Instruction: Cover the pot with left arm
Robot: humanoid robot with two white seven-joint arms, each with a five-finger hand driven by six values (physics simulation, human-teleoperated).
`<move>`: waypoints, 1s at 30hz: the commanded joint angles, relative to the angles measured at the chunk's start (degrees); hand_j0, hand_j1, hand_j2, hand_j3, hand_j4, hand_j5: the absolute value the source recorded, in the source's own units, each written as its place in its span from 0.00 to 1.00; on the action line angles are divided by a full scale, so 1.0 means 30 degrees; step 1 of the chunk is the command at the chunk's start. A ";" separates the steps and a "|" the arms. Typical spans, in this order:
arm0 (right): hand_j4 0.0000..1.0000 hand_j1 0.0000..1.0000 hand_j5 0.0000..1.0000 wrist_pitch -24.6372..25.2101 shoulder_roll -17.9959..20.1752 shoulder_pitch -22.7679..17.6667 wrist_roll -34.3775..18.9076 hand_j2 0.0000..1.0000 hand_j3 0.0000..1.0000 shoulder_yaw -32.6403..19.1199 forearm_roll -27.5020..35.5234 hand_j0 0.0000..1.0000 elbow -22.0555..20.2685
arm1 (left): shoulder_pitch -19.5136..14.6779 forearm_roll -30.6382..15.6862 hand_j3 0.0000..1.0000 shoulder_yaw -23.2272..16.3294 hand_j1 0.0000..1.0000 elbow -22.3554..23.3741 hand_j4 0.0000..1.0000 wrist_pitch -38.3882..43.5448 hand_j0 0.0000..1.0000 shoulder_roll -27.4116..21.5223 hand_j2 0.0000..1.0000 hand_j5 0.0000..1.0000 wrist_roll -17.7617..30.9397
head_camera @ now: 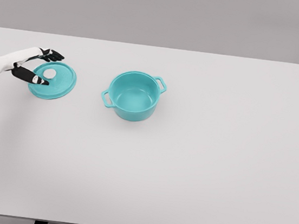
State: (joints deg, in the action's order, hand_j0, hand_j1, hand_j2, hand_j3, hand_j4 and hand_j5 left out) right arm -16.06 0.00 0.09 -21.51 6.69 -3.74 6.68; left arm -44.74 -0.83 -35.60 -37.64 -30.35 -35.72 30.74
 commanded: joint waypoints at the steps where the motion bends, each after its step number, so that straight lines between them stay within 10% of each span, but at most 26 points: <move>1: 1.00 1.00 1.00 -0.0009 0.0001 0.0000 -0.0008 1.00 1.00 -0.0003 -0.0012 1.00 -0.0001 | 0.0000 -0.0133 0.82 0.0060 0.82 0.0009 0.82 0.0037 0.82 0.0013 0.82 0.82 0.0008; 30: 1.00 1.00 1.00 -0.0009 0.0001 0.0000 -0.0008 1.00 1.00 -0.0003 -0.0012 1.00 -0.0001 | -0.0146 -0.0046 0.82 0.0031 0.82 0.0946 0.82 0.0037 0.82 0.0277 0.82 0.82 -0.0080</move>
State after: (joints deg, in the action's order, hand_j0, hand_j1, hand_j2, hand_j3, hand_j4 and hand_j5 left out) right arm -16.06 0.00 0.09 -21.50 6.69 -3.75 6.68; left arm -45.18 -0.98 -35.49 -34.89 -30.25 -34.89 30.47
